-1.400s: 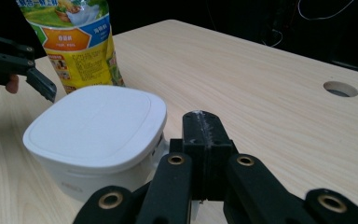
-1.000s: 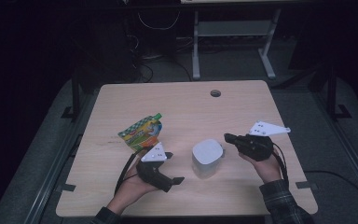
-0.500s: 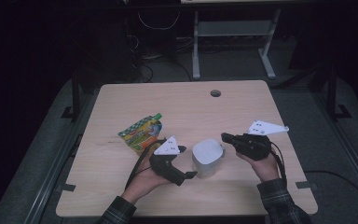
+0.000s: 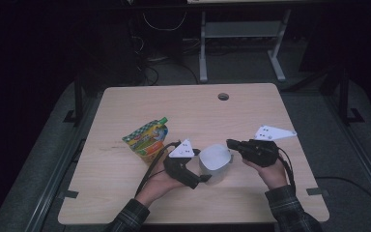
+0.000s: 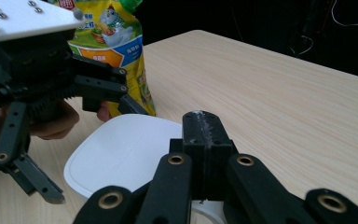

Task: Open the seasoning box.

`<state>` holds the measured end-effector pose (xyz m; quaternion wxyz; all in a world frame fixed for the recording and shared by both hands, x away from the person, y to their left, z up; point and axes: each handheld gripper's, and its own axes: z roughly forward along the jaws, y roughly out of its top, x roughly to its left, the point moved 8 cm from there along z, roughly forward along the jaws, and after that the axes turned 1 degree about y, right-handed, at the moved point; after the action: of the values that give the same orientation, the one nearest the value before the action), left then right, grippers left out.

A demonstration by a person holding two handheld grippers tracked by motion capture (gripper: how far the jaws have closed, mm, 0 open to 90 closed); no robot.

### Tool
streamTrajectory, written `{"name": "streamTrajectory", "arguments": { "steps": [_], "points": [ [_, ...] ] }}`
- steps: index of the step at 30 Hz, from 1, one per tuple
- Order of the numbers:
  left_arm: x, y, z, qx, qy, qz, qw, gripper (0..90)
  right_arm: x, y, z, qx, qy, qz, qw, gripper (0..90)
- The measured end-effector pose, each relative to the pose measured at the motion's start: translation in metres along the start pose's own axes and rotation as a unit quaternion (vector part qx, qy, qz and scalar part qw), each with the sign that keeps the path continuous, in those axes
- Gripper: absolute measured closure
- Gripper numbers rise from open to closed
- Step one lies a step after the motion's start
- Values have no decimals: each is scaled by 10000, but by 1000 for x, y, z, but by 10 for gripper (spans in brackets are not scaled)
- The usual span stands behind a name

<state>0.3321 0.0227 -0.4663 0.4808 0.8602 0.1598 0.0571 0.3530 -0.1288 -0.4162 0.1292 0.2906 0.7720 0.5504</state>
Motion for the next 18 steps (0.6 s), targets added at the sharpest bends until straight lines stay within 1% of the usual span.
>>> {"name": "streamTrajectory", "arguments": {
  "steps": [2,4,10,15,18],
  "points": [
    [1,-1,2,16,-5,3,10000,52,1,0,1,1,8,-6,10000,896],
    [1,0,2,-26,-9,0,10000,53,2,0,1,15,3,-13,10000,896],
    [1,1,3,-117,12,19,9999,126,1,1,0,-21,-10,-14,10000,897],
    [0,2,2,-148,-56,52,9999,165,1,1,0,-13,-13,-28,10000,896],
    [-1,3,2,-150,-55,42,9999,176,1,0,0,-8,-7,-49,10000,897]
  ]
}}
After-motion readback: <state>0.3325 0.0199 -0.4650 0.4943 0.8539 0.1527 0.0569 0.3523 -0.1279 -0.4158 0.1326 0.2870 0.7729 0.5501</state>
